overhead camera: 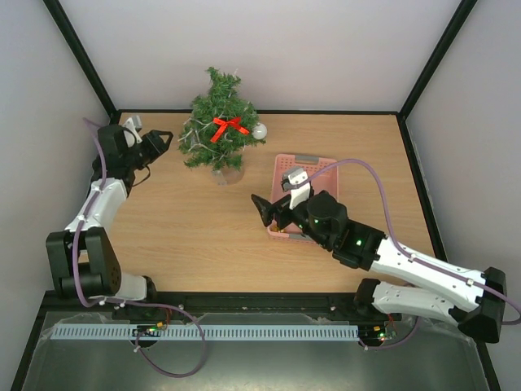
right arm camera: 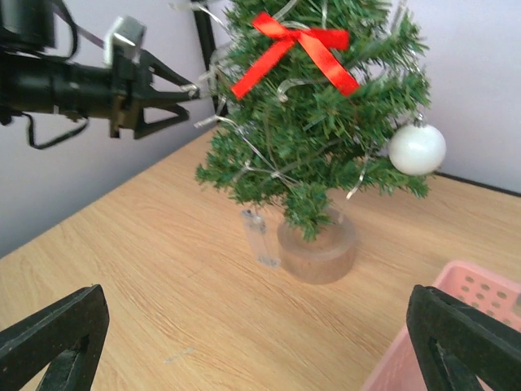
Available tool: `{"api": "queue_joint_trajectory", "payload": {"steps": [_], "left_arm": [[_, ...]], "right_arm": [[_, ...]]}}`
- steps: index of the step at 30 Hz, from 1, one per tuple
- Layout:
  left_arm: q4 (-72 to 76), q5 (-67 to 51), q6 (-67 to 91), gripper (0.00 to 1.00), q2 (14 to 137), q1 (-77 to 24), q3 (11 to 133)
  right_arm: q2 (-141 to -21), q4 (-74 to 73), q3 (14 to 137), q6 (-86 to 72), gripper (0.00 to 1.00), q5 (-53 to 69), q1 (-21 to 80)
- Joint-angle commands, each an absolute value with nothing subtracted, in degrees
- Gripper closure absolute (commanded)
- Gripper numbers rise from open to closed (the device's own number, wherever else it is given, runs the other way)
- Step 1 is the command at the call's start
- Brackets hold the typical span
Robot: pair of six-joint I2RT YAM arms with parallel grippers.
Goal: Decorate the small christmas tree
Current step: Place the decoration item on the Christmas tree, then adjust the Christmas tree at the center of the board.
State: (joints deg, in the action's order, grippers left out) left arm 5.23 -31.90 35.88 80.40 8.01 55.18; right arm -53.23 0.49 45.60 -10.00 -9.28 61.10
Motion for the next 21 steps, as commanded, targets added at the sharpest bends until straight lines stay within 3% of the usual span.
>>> {"api": "queue_joint_trajectory", "payload": {"steps": [1,12,21], "left_arm": [[10.5,-41.1,34.6,0.48,83.5,9.6,56.2],[22.5,-52.9,39.4,0.55,91.7,9.6,57.1],[24.4,-53.1,39.8,0.70,93.7,9.6,57.6]], "right_arm": [[-55.2,-2.9,48.8,-13.1,0.02,-15.0,61.4],[-60.1,-8.4,52.7,-15.2,0.00,-17.6,61.3],[-59.5,-8.3,52.1,-15.1,0.01,-17.6,61.3]]}}
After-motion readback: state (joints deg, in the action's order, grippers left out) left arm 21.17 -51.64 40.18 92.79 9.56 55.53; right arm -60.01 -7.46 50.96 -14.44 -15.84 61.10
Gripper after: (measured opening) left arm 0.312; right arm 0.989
